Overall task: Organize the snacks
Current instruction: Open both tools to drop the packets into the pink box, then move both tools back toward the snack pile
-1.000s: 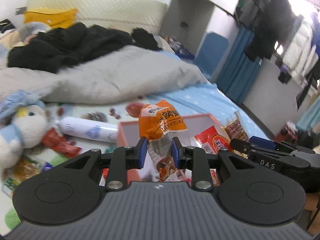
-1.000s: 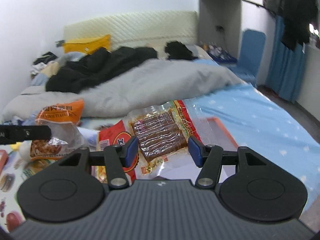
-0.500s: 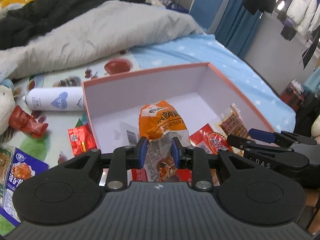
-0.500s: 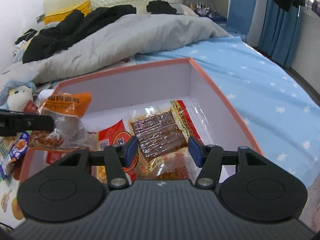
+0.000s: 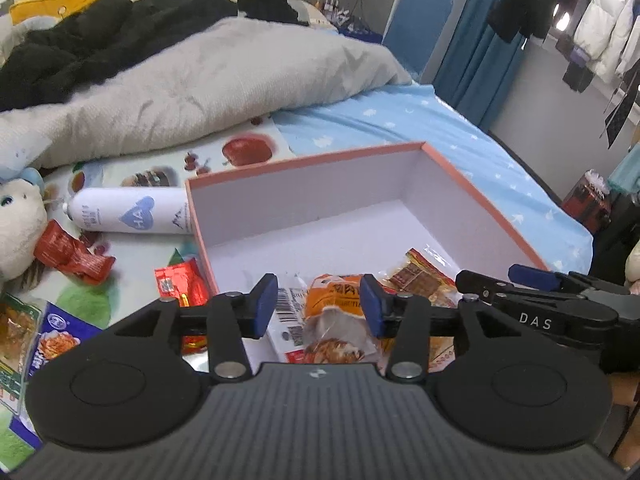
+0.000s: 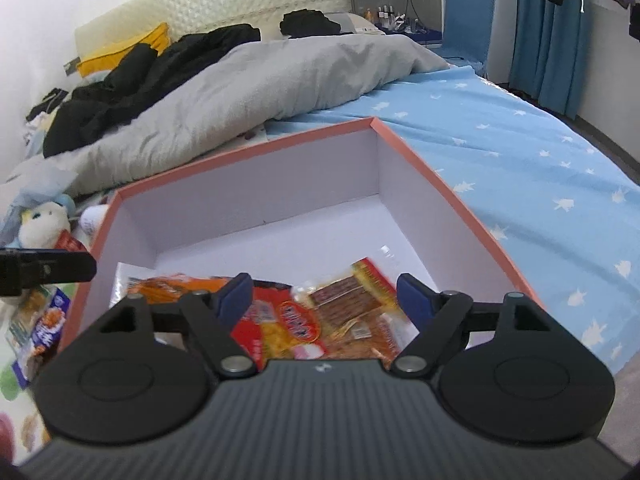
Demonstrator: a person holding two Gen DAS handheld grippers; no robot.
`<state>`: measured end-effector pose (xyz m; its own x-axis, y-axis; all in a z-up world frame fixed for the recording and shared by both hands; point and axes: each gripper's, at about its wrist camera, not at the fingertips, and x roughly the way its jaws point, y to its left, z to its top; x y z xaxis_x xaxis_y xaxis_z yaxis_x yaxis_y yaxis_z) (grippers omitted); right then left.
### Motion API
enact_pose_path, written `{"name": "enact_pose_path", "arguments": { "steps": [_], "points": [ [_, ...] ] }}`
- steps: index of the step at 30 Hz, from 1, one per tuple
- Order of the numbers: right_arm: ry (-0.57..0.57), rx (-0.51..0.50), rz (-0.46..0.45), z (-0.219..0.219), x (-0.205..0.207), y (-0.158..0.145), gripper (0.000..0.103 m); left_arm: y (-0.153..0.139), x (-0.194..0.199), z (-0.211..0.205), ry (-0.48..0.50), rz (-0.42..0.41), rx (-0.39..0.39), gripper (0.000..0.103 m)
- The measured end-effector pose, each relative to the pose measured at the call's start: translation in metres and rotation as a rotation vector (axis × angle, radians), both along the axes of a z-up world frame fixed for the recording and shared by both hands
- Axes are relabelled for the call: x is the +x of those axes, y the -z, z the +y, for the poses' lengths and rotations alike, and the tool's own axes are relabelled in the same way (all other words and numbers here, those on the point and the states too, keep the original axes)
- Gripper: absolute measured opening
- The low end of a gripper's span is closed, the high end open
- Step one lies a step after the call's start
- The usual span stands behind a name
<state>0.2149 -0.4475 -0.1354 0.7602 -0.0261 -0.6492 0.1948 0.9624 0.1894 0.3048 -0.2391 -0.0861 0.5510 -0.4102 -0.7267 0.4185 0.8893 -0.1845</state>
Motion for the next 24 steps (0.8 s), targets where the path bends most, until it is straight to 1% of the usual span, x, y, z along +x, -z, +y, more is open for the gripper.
{"name": "enact_pose_path", "arguments": {
  "steps": [8, 17, 21, 24],
  "points": [
    [-0.039, 0.013, -0.053, 0.023, -0.009, -0.018, 0.081, -0.021, -0.016, 0.029, -0.026, -0.047, -0.023, 0.053],
    [-0.121, 0.004, -0.105, 0.064, -0.012, -0.038, 0.081, -0.029, -0.030, 0.069, -0.079, -0.073, -0.022, 0.054],
    [-0.144, -0.004, -0.126, 0.080, -0.013, -0.047, 0.081, -0.034, -0.037, 0.087, -0.106, -0.095, -0.022, 0.059],
    [-0.165, 0.001, -0.142, 0.092, -0.014, -0.052, 0.081, -0.034, -0.040, 0.101, -0.125, -0.099, -0.026, 0.060]
  ]
}}
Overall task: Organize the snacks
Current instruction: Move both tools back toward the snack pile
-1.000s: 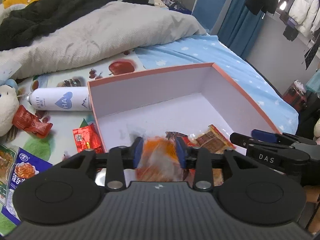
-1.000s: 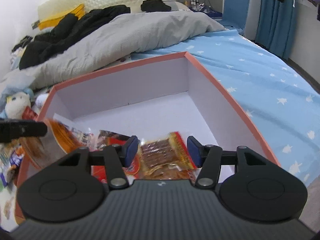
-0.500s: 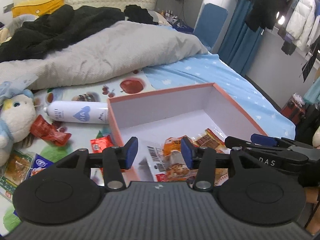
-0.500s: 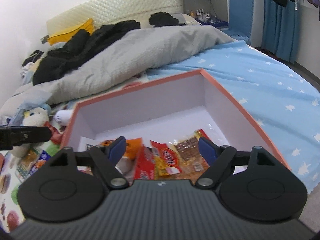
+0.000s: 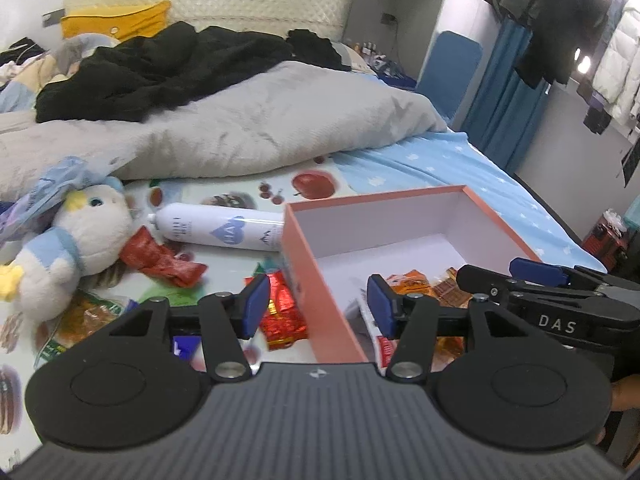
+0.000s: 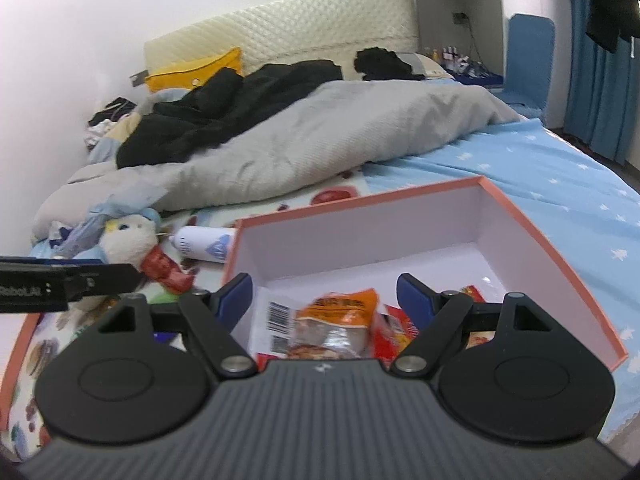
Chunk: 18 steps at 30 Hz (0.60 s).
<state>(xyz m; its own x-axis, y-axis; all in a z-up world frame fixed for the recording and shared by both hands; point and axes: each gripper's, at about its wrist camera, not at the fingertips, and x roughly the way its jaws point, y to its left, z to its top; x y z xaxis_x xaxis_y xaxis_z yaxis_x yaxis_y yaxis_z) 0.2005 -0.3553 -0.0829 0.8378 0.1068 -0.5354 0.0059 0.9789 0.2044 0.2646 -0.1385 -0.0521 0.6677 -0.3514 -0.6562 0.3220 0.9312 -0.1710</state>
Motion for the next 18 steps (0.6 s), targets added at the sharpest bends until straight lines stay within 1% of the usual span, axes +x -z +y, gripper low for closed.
{"name": "enact_pose_path", "arguments": {
  "steps": [11, 15, 18],
  "points": [
    [-0.097, 0.011, -0.032, 0.061, -0.007, -0.004, 0.081, 0.005, -0.021, 0.065, -0.088, -0.010, 0.004, 0.060],
    [-0.133, 0.012, -0.036, 0.084, -0.013, -0.002, 0.081, 0.013, -0.032, 0.092, -0.120, -0.012, -0.004, 0.060],
    [-0.164, -0.002, -0.027, 0.102, -0.016, 0.003, 0.081, 0.022, -0.040, 0.113, -0.152, 0.002, -0.022, 0.060]
  ]
}}
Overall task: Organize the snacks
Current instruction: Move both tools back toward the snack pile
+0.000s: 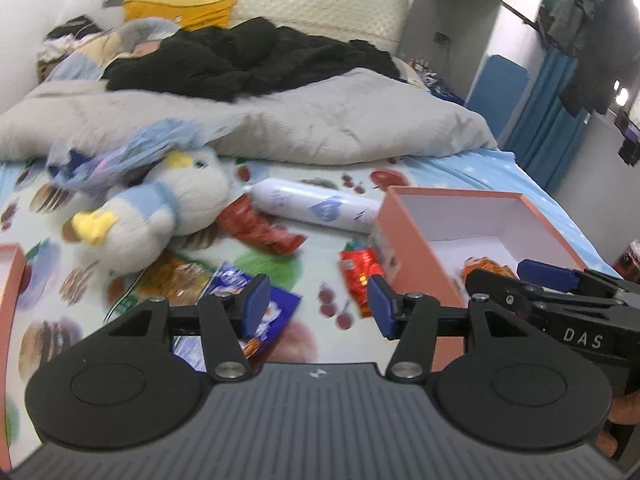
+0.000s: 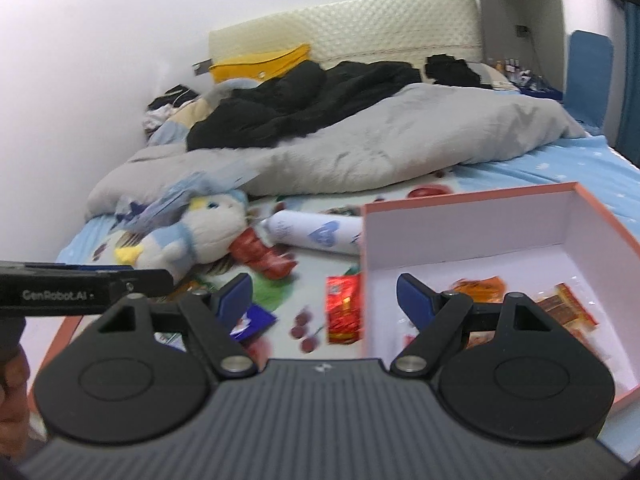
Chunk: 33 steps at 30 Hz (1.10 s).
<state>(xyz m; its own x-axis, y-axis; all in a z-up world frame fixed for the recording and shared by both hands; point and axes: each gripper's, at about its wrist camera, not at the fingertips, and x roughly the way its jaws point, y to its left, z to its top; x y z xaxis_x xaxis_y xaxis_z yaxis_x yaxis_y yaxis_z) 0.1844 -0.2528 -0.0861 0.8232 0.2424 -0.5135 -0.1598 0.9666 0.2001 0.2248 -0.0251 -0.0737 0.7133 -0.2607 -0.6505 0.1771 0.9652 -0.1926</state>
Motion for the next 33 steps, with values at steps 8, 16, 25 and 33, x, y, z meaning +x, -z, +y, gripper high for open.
{"name": "enact_pose_path", "arguments": {
  "steps": [8, 16, 25, 33],
  "points": [
    [-0.091, -0.022, 0.051, 0.046, -0.004, 0.026, 0.081, 0.030, -0.012, 0.054, -0.095, 0.046, -0.039, 0.060],
    [-0.196, -0.064, 0.129, 0.089, 0.001, 0.055, 0.081, 0.063, -0.008, 0.099, -0.180, 0.083, -0.070, 0.061],
    [-0.235, -0.043, 0.186, 0.121, 0.022, 0.079, 0.081, 0.098, 0.023, 0.122, -0.170, 0.120, -0.034, 0.072],
    [-0.223, -0.007, 0.233, 0.143, 0.053, 0.102, 0.081, 0.120, 0.073, 0.139, -0.141, 0.145, 0.013, 0.084]
  ]
}}
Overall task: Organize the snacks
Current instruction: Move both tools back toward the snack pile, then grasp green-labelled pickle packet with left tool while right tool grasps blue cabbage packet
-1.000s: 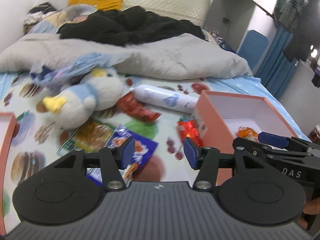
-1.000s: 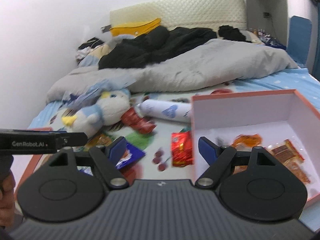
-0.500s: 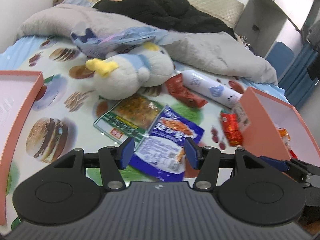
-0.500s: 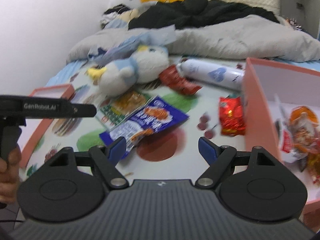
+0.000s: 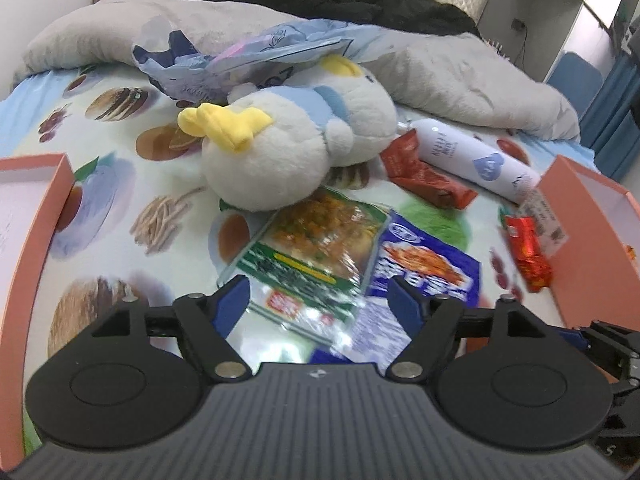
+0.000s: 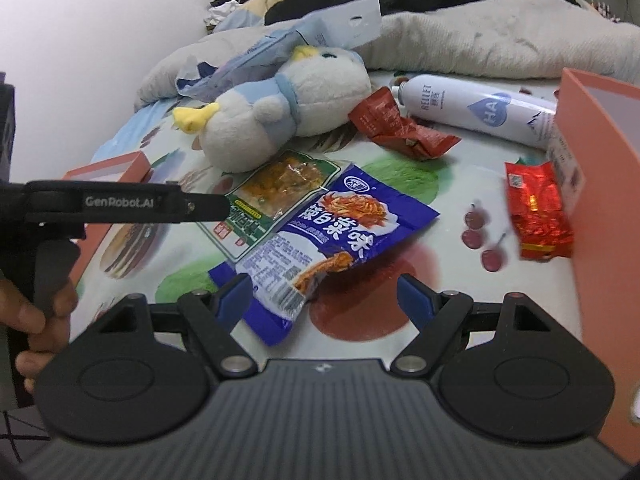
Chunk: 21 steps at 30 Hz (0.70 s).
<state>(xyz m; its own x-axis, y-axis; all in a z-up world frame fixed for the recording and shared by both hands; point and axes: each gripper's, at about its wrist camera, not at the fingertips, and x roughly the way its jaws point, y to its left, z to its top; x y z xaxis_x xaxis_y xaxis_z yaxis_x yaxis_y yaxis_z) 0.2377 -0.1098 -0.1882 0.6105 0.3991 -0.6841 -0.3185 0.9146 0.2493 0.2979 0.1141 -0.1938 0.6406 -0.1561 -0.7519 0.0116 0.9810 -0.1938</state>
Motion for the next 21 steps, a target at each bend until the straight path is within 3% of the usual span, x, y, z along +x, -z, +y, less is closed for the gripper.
{"name": "enact_pose_path", "arguments": {
  "steps": [8, 21],
  "points": [
    [0.007, 0.003, 0.008, 0.014, 0.021, 0.012, 0.081, 0.018, 0.037, 0.008, 0.057, -0.002, 0.049, 0.089],
    [0.085, 0.011, 0.042, 0.021, 0.043, 0.037, 0.081, 0.036, 0.061, 0.001, 0.151, -0.011, 0.030, 0.092]
  ]
}}
